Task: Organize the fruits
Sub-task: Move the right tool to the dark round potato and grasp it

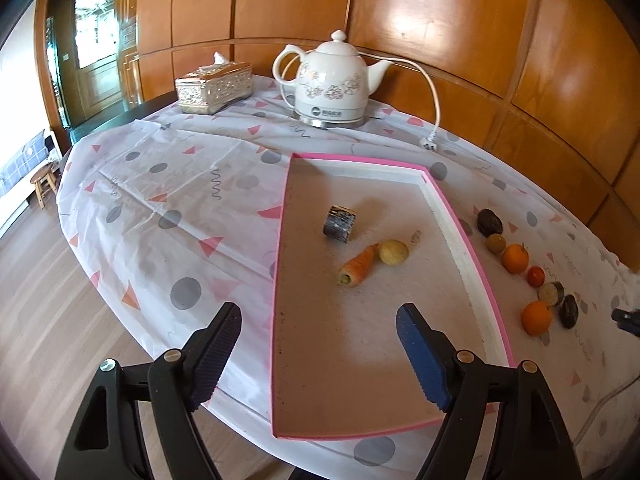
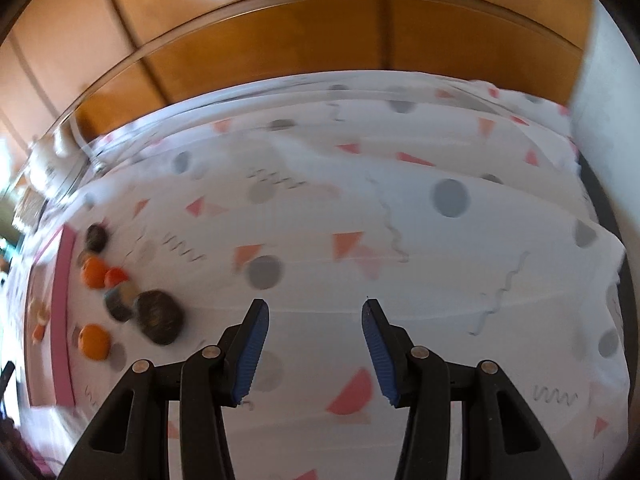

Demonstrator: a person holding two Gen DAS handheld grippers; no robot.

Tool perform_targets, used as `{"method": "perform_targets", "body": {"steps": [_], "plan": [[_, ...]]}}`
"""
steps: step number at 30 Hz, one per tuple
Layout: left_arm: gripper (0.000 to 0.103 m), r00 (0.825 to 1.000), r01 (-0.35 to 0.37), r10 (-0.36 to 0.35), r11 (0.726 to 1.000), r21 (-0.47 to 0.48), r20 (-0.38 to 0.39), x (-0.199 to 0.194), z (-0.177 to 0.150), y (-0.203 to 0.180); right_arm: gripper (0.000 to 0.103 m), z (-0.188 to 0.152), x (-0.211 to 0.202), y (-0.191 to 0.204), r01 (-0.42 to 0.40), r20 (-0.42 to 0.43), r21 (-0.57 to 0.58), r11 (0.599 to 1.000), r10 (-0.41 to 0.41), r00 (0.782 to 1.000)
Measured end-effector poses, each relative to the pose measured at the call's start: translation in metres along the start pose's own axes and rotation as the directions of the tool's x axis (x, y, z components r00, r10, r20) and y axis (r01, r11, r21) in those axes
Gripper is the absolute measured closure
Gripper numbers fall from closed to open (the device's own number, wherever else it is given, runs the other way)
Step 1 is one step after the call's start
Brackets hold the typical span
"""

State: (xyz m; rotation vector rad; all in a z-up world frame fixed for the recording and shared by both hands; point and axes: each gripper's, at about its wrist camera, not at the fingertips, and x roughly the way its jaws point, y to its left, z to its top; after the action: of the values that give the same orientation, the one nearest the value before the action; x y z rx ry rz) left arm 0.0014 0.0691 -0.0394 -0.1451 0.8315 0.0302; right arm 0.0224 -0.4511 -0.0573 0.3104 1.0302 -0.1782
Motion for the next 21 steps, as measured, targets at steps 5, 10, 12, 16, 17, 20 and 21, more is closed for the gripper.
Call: {"method": "perform_targets", "body": {"steps": [5, 10, 12, 16, 17, 20, 21], "plan": [[0.022, 1.0, 0.021, -0.021, 0.999, 0.034, 0.013, -0.005, -0.003, -0.007, 0.054, -0.007, 0.005, 0.033, -0.079, -0.033, -0.093, 0.993, 0.076, 0.997], [0.02, 0.999, 0.034, -0.036, 0.998, 0.058, 0.031, -0.011, -0.005, -0.011, 0.054, -0.013, 0.015, 0.07, -0.127, -0.078, -0.175, 0.976, 0.115, 0.99], [0.02, 0.998, 0.042, -0.044, 0.997, 0.065, 0.038, -0.013, -0.005, -0.013, 0.054, -0.013, 0.02, 0.083, -0.145, -0.092, -0.195, 0.97, 0.129, 0.987], [0.019, 0.997, 0.049, -0.053, 0.996, 0.075, 0.051, -0.018, -0.006, -0.015, 0.046, -0.013, 0.028, 0.111, -0.16, -0.114, -0.262, 0.952, 0.135, 0.984], [0.019, 0.997, 0.05, -0.054, 0.996, 0.076, 0.051, -0.019, -0.007, -0.015, 0.046, -0.014, 0.03, 0.118, -0.154, -0.121, -0.285, 0.946, 0.124, 0.985], [0.018, 0.997, 0.053, -0.057, 0.996, 0.076, 0.054, -0.021, -0.007, -0.015, 0.046, -0.014, 0.039, 0.138, -0.116, -0.134, -0.36, 0.926, 0.072, 0.988], [0.018, 0.997, 0.053, -0.057, 0.996, 0.075, 0.056, -0.021, -0.007, -0.015, 0.046, -0.014, 0.045, 0.145, -0.108, -0.146, -0.384, 0.917, 0.055, 0.988]]}}
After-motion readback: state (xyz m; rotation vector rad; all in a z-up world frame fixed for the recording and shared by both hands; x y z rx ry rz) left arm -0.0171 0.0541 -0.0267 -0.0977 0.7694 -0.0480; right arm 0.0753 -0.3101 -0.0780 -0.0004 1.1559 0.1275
